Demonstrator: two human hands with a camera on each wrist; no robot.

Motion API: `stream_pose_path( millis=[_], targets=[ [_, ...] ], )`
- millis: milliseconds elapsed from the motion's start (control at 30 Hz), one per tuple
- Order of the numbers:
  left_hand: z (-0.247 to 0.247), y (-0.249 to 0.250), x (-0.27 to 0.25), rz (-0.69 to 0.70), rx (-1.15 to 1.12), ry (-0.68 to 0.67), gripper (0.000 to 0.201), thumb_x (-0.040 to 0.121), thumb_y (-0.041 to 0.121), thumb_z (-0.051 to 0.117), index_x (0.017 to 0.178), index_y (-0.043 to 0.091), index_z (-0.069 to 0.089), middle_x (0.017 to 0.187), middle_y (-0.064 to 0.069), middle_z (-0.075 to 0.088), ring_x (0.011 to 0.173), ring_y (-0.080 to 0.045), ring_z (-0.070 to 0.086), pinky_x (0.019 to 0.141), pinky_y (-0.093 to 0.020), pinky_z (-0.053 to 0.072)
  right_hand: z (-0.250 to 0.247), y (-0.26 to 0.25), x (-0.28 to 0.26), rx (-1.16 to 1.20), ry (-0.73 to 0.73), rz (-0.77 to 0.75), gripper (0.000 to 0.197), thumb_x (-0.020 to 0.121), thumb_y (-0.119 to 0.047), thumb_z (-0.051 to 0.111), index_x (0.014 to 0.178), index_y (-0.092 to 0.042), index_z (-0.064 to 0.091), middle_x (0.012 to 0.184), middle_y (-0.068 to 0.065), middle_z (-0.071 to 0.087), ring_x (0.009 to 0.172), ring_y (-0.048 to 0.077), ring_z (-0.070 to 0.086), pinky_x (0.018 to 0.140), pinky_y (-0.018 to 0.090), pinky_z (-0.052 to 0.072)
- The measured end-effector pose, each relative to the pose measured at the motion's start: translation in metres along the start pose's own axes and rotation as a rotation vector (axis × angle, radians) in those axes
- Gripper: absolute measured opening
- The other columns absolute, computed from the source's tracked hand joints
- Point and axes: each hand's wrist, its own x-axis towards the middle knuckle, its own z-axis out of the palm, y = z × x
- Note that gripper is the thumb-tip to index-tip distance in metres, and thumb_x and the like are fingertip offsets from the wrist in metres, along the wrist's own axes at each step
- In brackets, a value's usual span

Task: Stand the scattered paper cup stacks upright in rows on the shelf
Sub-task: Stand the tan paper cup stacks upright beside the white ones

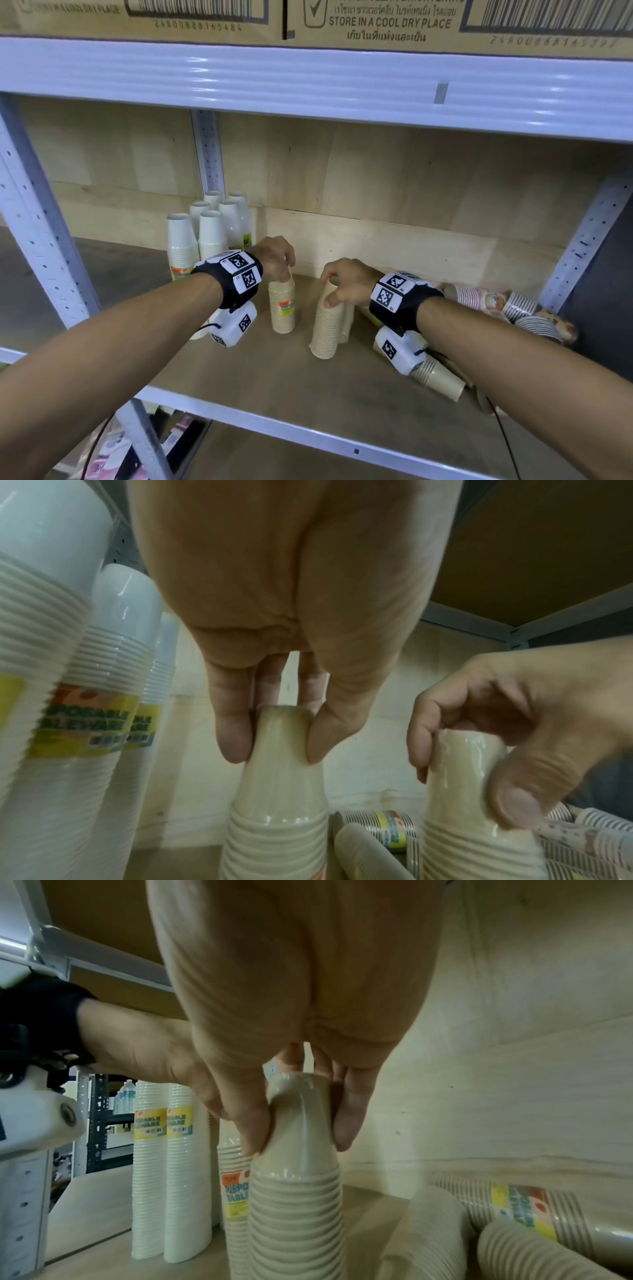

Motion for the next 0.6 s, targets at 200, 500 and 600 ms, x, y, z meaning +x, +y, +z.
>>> stream_pose_path(
  millis=[200, 500, 600],
  targets=[
    [-0.013, 0.001, 0.018, 0.015, 0.045, 0.080, 0.038, 0.087, 0.006, 0.066, 0.124, 0.014, 0.065, 0.127, -0.004, 0.057, 0.113, -0.021, 0.058, 0.076, -0.022, 0.044, -0.014, -0.011, 0.027, 0.013, 0.077, -0.029, 0.043, 0.072, -0.024, 0.081, 0.111, -0.021, 0.063, 0.124, 0.006, 0.063, 0.117, 0.017, 0.060, 0.091, 0.033, 0.052],
    [-0.021, -0.003, 0.053, -0.003, 0.060, 0.112, 0.040, 0.088, 0.004, 0.064, 0.128, 0.012, 0.063, 0.132, -0.004, 0.052, 0.117, -0.022, 0.055, 0.082, -0.022, 0.044, -0.024, -0.022, 0.072, -0.025, 0.161, -0.057, 0.051, 0.076, -0.018, 0.079, 0.122, -0.016, 0.059, 0.129, 0.008, 0.061, 0.118, 0.022, 0.059, 0.089, 0.031, 0.052],
    [-0.018, -0.007, 0.063, -0.018, 0.062, 0.104, 0.040, 0.088, 0.003, 0.063, 0.128, 0.012, 0.063, 0.132, -0.004, 0.052, 0.118, -0.022, 0.054, 0.084, -0.023, 0.045, -0.020, -0.022, 0.088, -0.011, 0.158, -0.052, 0.052, 0.075, -0.016, 0.079, 0.123, -0.015, 0.058, 0.129, 0.008, 0.061, 0.118, 0.022, 0.060, 0.092, 0.032, 0.052]
  ],
)
